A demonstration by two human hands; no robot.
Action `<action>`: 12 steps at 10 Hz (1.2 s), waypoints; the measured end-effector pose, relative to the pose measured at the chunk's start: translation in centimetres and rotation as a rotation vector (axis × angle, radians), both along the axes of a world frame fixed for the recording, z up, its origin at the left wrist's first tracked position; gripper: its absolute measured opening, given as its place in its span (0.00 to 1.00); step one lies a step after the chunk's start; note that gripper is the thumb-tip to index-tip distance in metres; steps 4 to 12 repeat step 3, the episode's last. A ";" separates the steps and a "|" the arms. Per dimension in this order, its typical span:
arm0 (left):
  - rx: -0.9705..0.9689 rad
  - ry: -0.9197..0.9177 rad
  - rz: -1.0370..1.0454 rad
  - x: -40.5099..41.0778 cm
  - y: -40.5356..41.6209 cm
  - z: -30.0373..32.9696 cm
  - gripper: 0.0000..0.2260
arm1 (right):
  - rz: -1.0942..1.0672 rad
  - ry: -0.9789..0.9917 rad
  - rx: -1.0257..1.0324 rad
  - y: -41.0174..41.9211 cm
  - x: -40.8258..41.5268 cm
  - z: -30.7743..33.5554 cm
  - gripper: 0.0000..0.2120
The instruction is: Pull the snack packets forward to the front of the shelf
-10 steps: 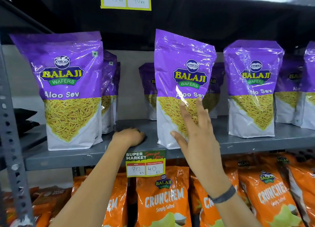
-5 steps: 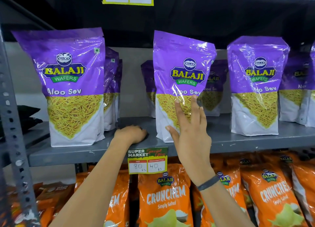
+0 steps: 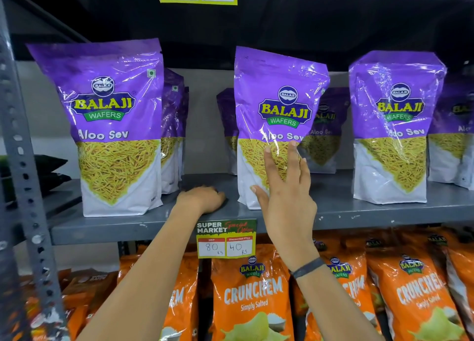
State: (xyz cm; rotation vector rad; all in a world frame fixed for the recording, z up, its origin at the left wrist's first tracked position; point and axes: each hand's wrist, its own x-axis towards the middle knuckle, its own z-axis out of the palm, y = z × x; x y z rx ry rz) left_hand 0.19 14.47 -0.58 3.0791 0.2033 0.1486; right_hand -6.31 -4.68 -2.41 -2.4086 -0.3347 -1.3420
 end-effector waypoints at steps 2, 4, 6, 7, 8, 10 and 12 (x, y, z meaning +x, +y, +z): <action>0.013 -0.011 0.001 -0.1 -0.1 0.0 0.24 | 0.041 -0.027 -0.002 -0.4 -0.1 -0.1 0.32; -0.033 -0.087 0.053 -0.5 -0.3 0.1 0.23 | 0.211 -0.047 0.130 -2.2 -1.1 0.1 0.31; -0.033 -0.087 0.053 -0.5 -0.3 0.1 0.23 | 0.211 -0.047 0.130 -2.2 -1.1 0.1 0.31; -0.033 -0.087 0.053 -0.5 -0.3 0.1 0.23 | 0.211 -0.047 0.130 -2.2 -1.1 0.1 0.31; -0.033 -0.087 0.053 -0.5 -0.3 0.1 0.23 | 0.211 -0.047 0.130 -2.2 -1.1 0.1 0.31; -0.033 -0.087 0.053 -0.5 -0.3 0.1 0.23 | 0.211 -0.047 0.130 -2.2 -1.1 0.1 0.31; -0.033 -0.087 0.053 -0.5 -0.3 0.1 0.23 | 0.211 -0.047 0.130 -2.2 -1.1 0.1 0.31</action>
